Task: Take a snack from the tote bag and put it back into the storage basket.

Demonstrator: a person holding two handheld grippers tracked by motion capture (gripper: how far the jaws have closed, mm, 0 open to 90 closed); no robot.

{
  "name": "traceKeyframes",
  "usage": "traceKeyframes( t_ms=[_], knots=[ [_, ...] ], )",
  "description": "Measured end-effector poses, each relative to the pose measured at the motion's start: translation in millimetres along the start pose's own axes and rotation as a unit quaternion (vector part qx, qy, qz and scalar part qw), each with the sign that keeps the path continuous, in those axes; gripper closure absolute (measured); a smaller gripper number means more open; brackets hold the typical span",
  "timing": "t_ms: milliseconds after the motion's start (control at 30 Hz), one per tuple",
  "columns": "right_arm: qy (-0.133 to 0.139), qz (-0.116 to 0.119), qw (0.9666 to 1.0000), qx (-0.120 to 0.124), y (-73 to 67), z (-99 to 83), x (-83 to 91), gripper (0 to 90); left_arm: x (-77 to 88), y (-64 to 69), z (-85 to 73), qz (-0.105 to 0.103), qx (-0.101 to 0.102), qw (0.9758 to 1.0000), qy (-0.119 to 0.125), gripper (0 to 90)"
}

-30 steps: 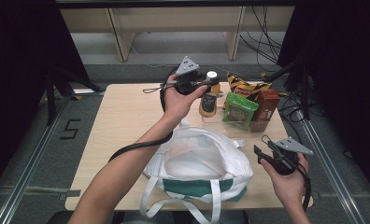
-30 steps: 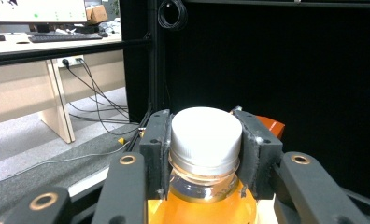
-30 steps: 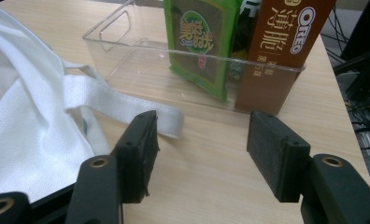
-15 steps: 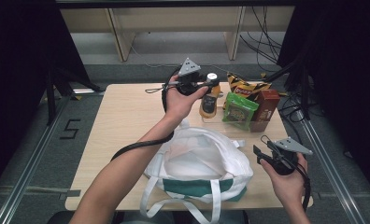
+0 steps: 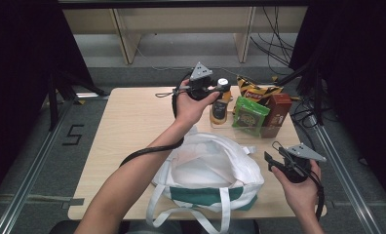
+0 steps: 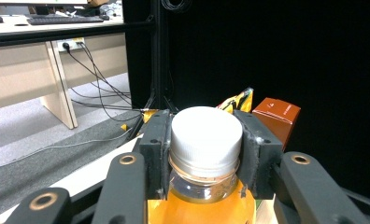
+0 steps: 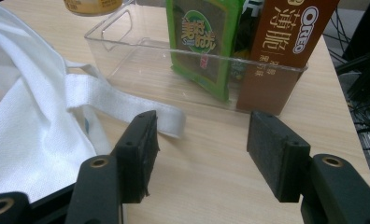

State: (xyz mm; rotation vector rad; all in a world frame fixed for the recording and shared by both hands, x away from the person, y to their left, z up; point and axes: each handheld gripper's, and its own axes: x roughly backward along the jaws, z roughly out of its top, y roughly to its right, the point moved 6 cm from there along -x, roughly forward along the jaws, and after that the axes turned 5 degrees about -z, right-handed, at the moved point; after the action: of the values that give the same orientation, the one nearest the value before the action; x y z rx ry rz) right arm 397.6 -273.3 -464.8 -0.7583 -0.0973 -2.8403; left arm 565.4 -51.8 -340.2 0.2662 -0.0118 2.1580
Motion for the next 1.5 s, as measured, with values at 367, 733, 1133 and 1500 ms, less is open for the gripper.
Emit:
traceKeyframes(
  t_ms=[367, 733, 1133, 1500],
  knots=[
    [-0.006, 0.000, 1.0000, -0.003, -0.4, -0.8, 0.5, 43.7, -6.0, -2.8, -4.5, 0.003, 0.002, 1.0000, -0.008, 58.8],
    [-0.007, 0.001, 1.0000, -0.003, -0.2, -0.9, 0.5, 43.7, -11.8, -3.2, -8.6, 0.004, 0.002, 0.9999, -0.015, 58.8],
    [-0.006, 0.002, 1.0000, -0.005, -1.2, -1.2, -0.7, 43.6, -16.8, -5.3, -12.6, 0.006, 0.003, 0.9998, -0.021, 58.8],
    [-0.006, 0.001, 1.0000, -0.002, -0.8, -1.1, -0.7, 43.6, -21.0, -5.3, -14.9, 0.006, 0.003, 0.9997, -0.024, 58.8]
  ],
)
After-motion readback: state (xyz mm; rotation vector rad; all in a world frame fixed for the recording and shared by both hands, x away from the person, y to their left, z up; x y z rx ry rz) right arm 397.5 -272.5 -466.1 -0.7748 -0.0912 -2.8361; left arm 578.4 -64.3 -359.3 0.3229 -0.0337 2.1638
